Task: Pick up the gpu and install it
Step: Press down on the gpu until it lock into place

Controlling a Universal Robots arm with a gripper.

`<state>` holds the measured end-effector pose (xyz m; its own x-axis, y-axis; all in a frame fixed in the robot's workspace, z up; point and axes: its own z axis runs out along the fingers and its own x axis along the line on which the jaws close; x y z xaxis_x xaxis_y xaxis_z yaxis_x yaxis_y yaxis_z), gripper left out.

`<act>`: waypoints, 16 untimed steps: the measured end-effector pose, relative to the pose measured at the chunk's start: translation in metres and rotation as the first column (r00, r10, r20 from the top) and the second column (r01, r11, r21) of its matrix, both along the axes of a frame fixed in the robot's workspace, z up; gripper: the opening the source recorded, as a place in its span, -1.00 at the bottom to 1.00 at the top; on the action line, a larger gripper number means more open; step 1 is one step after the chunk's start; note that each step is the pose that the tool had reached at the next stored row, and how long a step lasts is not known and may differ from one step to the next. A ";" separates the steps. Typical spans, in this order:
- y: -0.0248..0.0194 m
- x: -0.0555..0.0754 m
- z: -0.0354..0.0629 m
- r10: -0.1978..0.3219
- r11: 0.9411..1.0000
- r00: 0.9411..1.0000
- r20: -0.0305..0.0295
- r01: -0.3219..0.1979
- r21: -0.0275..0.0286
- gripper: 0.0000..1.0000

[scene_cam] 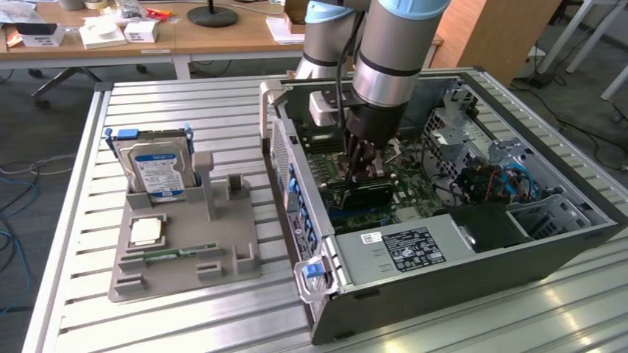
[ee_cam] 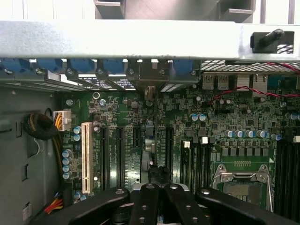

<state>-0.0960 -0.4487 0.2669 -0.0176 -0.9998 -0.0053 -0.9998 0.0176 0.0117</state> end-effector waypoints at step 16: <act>0.0000 0.000 -0.0007 0.003 1.000 1.000 0.000 -0.003 0.007 -0.80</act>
